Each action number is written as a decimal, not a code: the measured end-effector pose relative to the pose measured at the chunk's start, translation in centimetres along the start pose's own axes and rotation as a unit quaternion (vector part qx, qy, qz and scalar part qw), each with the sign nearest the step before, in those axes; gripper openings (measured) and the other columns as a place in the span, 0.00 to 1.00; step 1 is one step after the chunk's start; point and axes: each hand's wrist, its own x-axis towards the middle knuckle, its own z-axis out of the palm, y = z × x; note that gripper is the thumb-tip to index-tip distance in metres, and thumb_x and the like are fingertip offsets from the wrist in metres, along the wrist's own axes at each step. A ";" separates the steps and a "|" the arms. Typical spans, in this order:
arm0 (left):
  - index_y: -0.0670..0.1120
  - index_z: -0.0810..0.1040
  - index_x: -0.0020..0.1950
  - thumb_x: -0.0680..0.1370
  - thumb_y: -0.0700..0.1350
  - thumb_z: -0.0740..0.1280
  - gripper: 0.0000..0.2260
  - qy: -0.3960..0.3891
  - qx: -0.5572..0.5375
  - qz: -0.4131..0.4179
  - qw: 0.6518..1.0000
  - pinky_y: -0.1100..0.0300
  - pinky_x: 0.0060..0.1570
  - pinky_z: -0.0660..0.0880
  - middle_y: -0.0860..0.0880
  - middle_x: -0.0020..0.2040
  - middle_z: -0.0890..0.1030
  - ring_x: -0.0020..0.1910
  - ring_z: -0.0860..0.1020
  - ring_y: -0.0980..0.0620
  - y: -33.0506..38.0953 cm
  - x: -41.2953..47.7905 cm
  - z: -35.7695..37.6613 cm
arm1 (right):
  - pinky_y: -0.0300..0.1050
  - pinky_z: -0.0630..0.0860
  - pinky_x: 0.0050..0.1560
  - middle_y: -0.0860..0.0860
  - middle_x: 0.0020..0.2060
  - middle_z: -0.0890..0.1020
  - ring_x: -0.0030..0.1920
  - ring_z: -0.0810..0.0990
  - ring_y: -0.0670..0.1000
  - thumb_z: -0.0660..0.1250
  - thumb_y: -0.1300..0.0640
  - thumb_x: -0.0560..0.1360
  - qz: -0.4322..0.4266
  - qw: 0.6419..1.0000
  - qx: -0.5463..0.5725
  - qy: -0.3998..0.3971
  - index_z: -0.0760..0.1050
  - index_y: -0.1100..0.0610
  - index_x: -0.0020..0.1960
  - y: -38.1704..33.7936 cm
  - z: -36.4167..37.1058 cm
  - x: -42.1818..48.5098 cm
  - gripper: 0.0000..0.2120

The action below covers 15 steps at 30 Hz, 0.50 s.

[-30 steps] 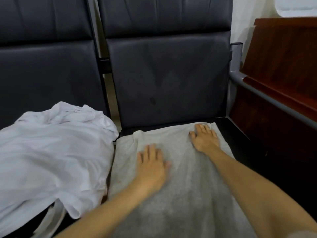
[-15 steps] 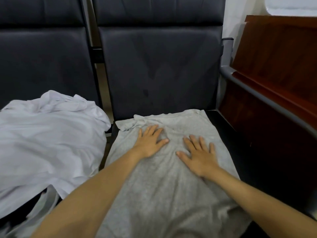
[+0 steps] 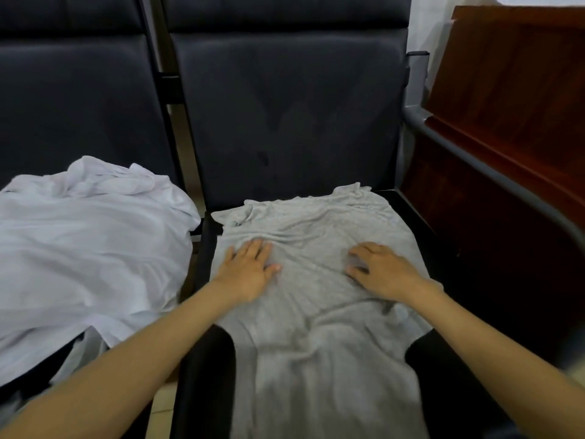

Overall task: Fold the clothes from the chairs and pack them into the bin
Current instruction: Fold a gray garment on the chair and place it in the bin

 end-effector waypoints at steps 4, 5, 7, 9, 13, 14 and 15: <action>0.46 0.42 0.79 0.84 0.55 0.44 0.26 0.049 0.045 -0.037 0.997 0.46 0.74 0.41 0.47 0.79 0.42 0.78 0.42 0.47 -1.2 3.4 -1.1 | 0.62 0.38 0.73 0.46 0.78 0.40 0.77 0.39 0.53 0.44 0.33 0.78 0.026 0.999 -0.024 -0.038 0.42 0.40 0.77 1.4 -0.2 2.2 0.31; 0.44 0.45 0.79 0.84 0.52 0.47 0.25 0.089 0.074 -0.039 0.993 0.46 0.74 0.44 0.45 0.79 0.46 0.78 0.45 0.45 -1.0 3.6 -1.3 | 0.62 0.36 0.72 0.46 0.78 0.39 0.77 0.38 0.53 0.43 0.32 0.78 0.028 0.999 -0.021 -0.028 0.41 0.40 0.77 1.8 -0.3 3.1 0.31; 0.43 0.55 0.77 0.82 0.44 0.58 0.24 0.192 0.076 0.002 0.979 0.49 0.72 0.55 0.41 0.76 0.57 0.74 0.57 0.42 0.0 3.1 -1.4 | 0.61 0.37 0.73 0.47 0.78 0.43 0.77 0.40 0.52 0.44 0.35 0.80 0.013 1.000 -0.013 -0.002 0.45 0.43 0.78 2.4 -0.6 4.5 0.29; 0.42 0.68 0.71 0.78 0.39 0.64 0.21 0.250 -0.020 0.078 0.965 0.51 0.63 0.67 0.41 0.68 0.69 0.65 0.70 0.41 1.0 1.5 -0.9 | 0.58 0.45 0.75 0.51 0.78 0.54 0.77 0.48 0.53 0.51 0.43 0.82 -0.015 0.997 0.016 0.072 0.54 0.49 0.77 2.3 -0.8 4.6 0.26; 0.45 0.76 0.65 0.75 0.63 0.54 0.29 0.201 -0.107 0.158 0.961 0.52 0.61 0.70 0.46 0.64 0.76 0.60 0.75 0.44 1.5 -3.3 1.3 | 0.52 0.67 0.64 0.54 0.62 0.75 0.64 0.71 0.56 0.56 0.48 0.81 -0.035 0.977 0.030 0.210 0.74 0.56 0.65 0.9 -0.1 1.5 0.18; 0.48 0.70 0.71 0.73 0.68 0.49 0.35 0.141 -0.097 0.149 0.974 0.51 0.68 0.64 0.49 0.71 0.69 0.69 0.69 0.46 1.5 -4.1 1.9 | 0.53 0.68 0.64 0.54 0.64 0.74 0.64 0.70 0.56 0.55 0.44 0.81 -0.027 0.986 0.003 0.165 0.73 0.54 0.65 0.7 0.2 0.7 0.20; 0.52 0.61 0.76 0.74 0.71 0.47 0.37 0.080 -0.078 0.127 0.986 0.50 0.74 0.54 0.52 0.77 0.59 0.76 0.58 0.49 1.4 -4.3 2.3 | 0.54 0.65 0.67 0.53 0.69 0.69 0.69 0.67 0.56 0.53 0.40 0.80 -0.014 0.995 -0.024 0.093 0.68 0.52 0.70 0.7 0.4 0.3 0.24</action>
